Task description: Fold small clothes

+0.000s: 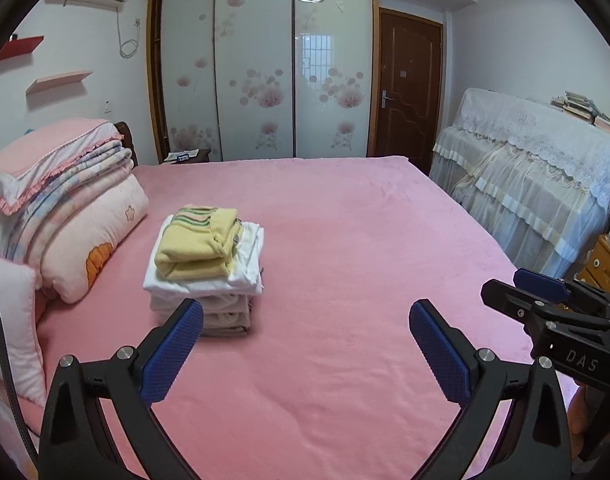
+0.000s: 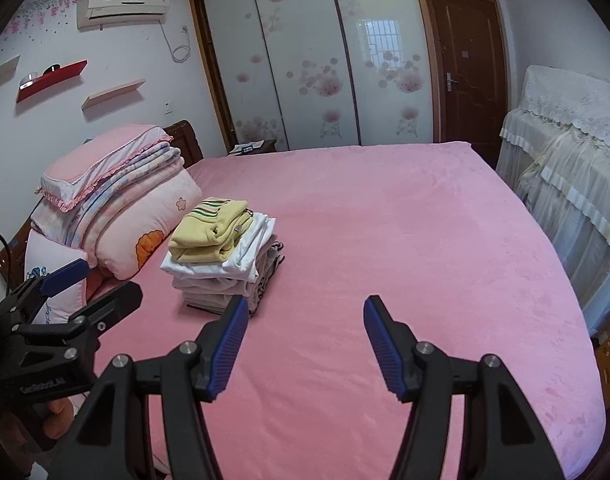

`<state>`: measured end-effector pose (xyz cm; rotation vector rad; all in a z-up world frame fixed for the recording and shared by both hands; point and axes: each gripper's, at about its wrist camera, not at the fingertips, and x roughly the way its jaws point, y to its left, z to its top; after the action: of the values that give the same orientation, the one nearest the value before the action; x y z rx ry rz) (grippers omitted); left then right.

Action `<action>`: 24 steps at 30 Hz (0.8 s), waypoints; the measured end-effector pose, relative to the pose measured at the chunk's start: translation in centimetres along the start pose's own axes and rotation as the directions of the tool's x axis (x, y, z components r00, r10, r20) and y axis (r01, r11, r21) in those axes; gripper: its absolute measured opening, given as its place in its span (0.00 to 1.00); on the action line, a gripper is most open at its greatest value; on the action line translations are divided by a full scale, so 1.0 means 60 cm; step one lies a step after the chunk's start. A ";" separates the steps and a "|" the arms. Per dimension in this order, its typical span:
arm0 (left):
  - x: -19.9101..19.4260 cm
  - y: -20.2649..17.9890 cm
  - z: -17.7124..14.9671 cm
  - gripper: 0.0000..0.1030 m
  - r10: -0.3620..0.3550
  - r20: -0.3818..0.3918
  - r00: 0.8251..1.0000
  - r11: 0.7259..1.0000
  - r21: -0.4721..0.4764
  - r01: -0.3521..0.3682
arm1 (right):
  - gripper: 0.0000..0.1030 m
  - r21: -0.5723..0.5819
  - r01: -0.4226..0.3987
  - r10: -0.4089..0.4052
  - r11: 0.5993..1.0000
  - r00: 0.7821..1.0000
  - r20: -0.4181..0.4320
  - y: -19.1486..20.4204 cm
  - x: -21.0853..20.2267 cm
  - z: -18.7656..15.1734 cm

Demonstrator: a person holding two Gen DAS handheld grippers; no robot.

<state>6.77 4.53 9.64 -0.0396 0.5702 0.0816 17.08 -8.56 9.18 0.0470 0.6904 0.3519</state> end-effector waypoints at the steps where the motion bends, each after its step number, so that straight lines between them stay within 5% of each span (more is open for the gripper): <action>1: -0.008 -0.005 -0.008 0.99 -0.003 -0.004 1.000 1.000 -0.004 0.003 | 0.59 0.005 0.006 -0.006 1.000 1.000 0.003 -0.005 -0.008 -0.006; 12: -0.044 -0.054 -0.091 0.99 0.028 -0.050 0.998 0.999 -0.020 -0.029 | 0.59 0.025 0.093 -0.093 0.995 0.996 -0.005 -0.054 -0.074 -0.097; 24: -0.056 -0.073 -0.202 0.99 0.009 -0.138 0.990 0.996 -0.091 -0.021 | 0.61 0.033 0.072 -0.070 0.997 0.996 -0.052 -0.041 -0.108 -0.200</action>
<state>-2.18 -0.79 1.37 -0.1315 0.7039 0.1206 5.62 -13.89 3.50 0.0468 0.7469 0.2738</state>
